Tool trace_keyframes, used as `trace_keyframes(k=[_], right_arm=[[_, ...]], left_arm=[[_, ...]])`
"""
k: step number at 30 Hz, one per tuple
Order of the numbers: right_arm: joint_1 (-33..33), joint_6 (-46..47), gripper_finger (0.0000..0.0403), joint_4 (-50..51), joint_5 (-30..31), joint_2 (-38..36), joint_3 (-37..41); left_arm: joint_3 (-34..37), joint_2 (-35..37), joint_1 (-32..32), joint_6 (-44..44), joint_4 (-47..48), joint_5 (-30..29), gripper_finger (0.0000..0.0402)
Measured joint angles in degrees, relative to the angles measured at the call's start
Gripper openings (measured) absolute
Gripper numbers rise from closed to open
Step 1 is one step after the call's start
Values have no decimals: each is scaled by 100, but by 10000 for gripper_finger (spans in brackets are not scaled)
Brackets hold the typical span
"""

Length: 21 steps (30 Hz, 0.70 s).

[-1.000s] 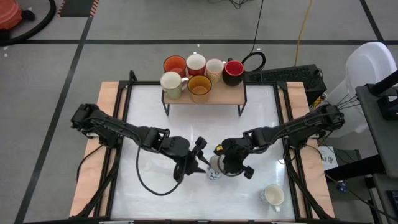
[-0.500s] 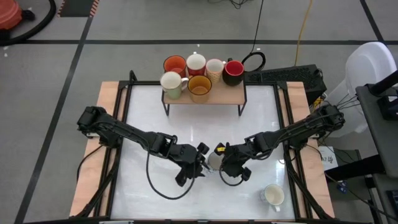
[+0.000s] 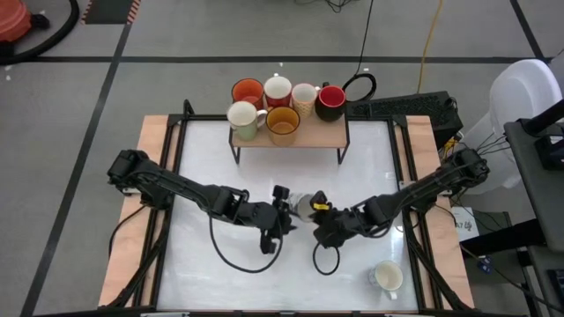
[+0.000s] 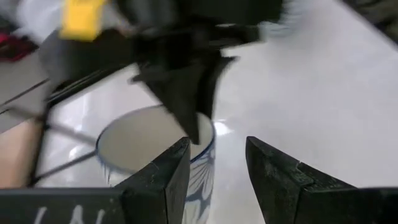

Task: Place coffee mugs
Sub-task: Put the blue patterned mug on the shelf

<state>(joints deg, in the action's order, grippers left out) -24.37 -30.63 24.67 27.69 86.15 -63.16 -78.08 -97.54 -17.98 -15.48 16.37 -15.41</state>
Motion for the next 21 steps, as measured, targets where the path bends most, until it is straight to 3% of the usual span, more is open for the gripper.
trace_keyframes(k=[6, 12, 17, 21], right_arm=[[-102, -5, 13, -257, 1723, 0, 115], [-97, -243, 13, -1440, 3393, -2, 707], [-100, -1274, 13, -3131, 4505, -2, 1339], [-97, -2291, 13, -4384, 5120, -2, 1756]], left_arm=[[-2, 9, -2, 613, -72, -1050, 161], [0, 7, -4, 1360, -508, -2317, 161], [0, 5, 69, 1798, -883, -3105, 161], [0, 5, 162, 1866, -1370, -3113, 161]])
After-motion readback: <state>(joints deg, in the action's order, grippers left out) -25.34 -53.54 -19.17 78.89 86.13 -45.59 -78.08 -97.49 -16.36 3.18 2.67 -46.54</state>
